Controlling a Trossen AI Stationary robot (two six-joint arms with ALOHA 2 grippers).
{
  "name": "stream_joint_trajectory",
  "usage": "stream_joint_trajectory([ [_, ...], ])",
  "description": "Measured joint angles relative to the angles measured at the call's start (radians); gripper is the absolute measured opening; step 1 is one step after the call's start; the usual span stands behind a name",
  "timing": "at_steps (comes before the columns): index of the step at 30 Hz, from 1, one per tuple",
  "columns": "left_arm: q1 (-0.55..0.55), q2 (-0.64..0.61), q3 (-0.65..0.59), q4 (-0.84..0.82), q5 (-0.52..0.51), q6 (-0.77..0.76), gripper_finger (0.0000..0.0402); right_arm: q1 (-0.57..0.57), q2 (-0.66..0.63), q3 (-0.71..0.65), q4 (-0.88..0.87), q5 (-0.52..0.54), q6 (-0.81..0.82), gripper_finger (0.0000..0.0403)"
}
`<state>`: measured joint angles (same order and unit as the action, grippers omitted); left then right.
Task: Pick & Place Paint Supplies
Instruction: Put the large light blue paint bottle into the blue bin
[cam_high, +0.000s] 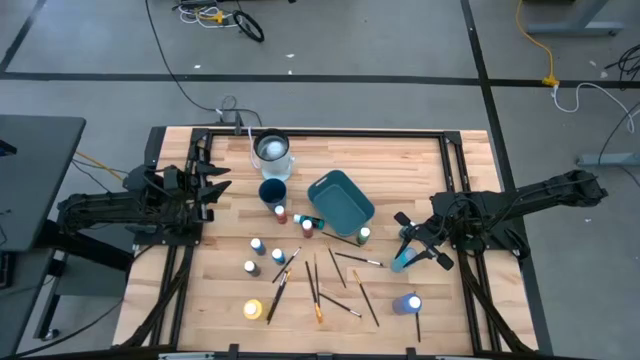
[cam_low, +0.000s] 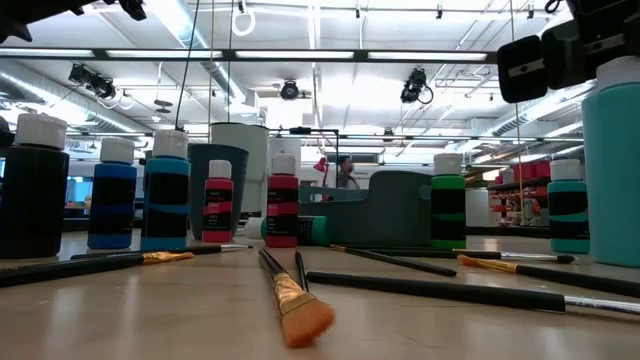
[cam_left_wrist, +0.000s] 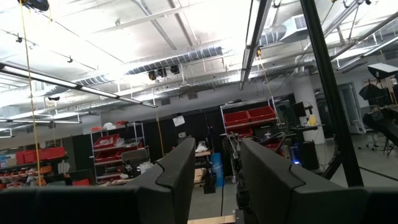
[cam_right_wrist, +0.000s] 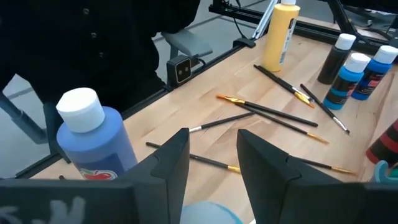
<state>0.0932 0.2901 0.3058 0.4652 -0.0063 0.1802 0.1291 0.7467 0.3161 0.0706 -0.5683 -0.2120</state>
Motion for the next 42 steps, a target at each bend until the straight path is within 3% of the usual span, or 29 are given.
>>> stream_joint_trajectory([
  [9, 0.000, 0.000, 0.000, 0.000, 0.000, 0.000, 0.0137, 0.000, 0.000, 0.000, 0.014, -0.109, 0.047, 0.0139],
  [16, 0.000, 0.000, 0.000, 0.000, 0.000, 0.000, 0.0137, 0.000, -0.001, 0.001, -0.020, -0.002, -0.005, 0.0139],
  [25, 0.000, 0.000, 0.000, 0.000, 0.000, 0.000, 0.0137, 0.000, 0.000, -0.002, 0.010, -0.076, -0.014, 0.0139],
  [42, 0.000, 0.000, 0.000, 0.000, 0.000, 0.000, 0.0137, 0.000, -0.002, 0.002, -0.059, -0.070, -0.085, 0.0139],
])
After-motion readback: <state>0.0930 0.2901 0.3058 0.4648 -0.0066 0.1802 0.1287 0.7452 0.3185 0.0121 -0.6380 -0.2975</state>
